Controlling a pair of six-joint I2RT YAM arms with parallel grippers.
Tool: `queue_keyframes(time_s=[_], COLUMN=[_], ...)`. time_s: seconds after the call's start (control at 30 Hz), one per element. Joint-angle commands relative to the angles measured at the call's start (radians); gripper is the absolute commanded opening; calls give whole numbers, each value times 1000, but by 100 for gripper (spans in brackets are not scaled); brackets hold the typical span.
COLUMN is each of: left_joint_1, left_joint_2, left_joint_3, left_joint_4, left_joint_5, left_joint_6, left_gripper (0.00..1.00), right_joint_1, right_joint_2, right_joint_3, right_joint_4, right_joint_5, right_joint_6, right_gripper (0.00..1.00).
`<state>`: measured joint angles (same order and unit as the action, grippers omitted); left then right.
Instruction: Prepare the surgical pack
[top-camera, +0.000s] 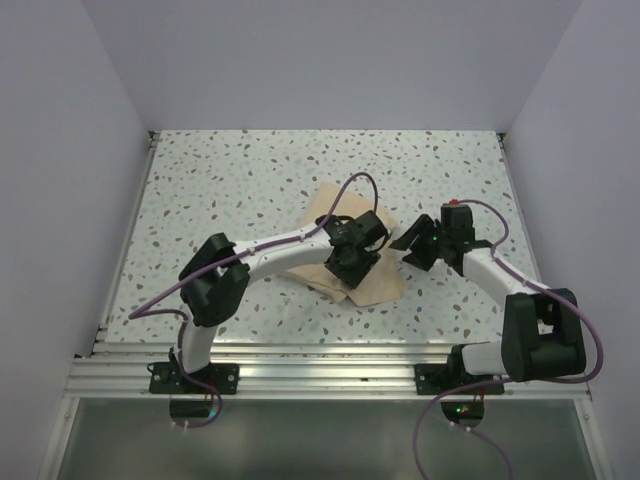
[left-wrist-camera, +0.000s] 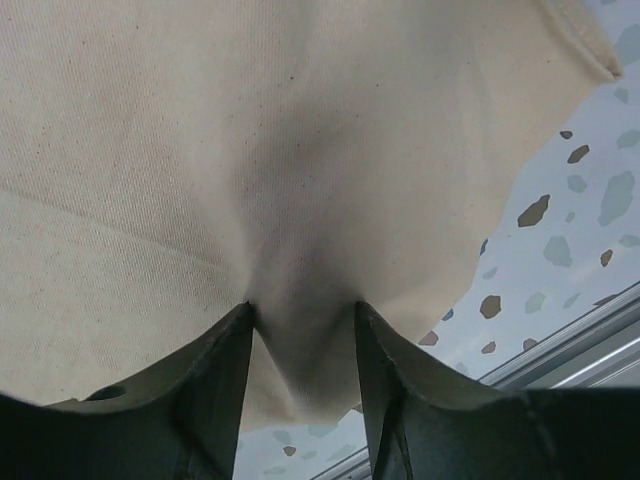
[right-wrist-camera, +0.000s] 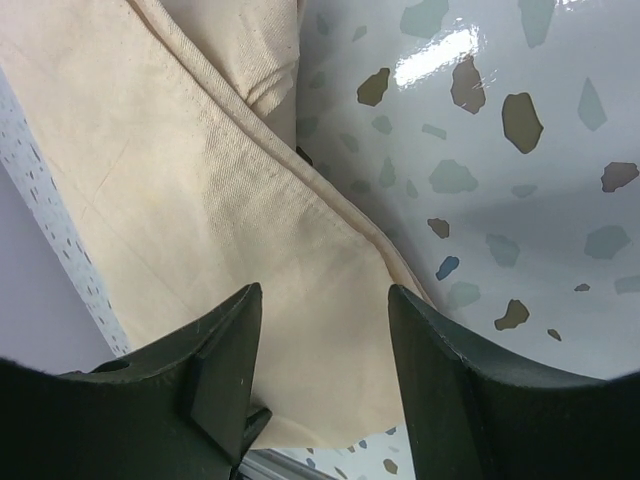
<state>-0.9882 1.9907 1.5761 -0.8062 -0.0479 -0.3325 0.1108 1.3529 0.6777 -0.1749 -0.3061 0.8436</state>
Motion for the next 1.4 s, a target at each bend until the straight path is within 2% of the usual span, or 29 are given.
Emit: queue_keyframes(time_s=[0.0, 0.03, 0.1, 0.2, 0.3, 0.4, 0.5, 0.57, 0.6, 0.77, 0.87, 1.07, 1.2, 1.37], left_joint_1=[-18, -20, -24, -26, -27, -27, -27, -29, -29, -29, -26, 35, 54, 62], left_joint_2=[-14, -10, 3, 31, 46, 72, 92, 97, 102, 109, 57, 11, 37, 39], left_joint_3=[-31, -30, -33, -36, -60, -76, -90, -94, -97, -96, -76, 145, 292, 329], left_joint_4=[13, 15, 24, 24, 48, 53, 55, 58, 55, 62, 65, -80, -161, -177], left_joint_5=[20, 13, -13, -64, -82, -92, -96, -98, -101, -101, -139, -54, -38, -14], left_joint_6=[-20, -23, -22, -23, -20, -23, -33, -37, -40, -39, -33, -19, -17, -11], left_gripper=[51, 58, 60, 61, 56, 45, 19, 9, 0, 0, 0, 0, 0, 0], right_joint_1=[-2, -3, -3, -3, -3, -3, -3, -3, -5, -3, -3, -2, -2, 42], right_joint_2=[-23, -21, -21, -23, -23, -24, -21, -18, -18, -15, -18, -52, -48, -14], right_joint_3=[-4, -4, -6, -7, -4, 0, 2, 2, 2, -3, -7, -24, -47, -60], right_joint_4=[-15, -15, -15, -15, -20, -24, -26, -25, -25, -17, -18, -9, 9, 60], right_joint_5=[-10, -10, -11, -10, -10, -7, -7, -7, -7, -8, -14, -59, -85, -80], right_joint_6=[-12, -14, -12, -12, -14, -18, -18, -17, -17, -12, -12, 3, 14, 41], right_gripper=[57, 57, 57, 57, 57, 57, 56, 56, 56, 56, 56, 51, 50, 49])
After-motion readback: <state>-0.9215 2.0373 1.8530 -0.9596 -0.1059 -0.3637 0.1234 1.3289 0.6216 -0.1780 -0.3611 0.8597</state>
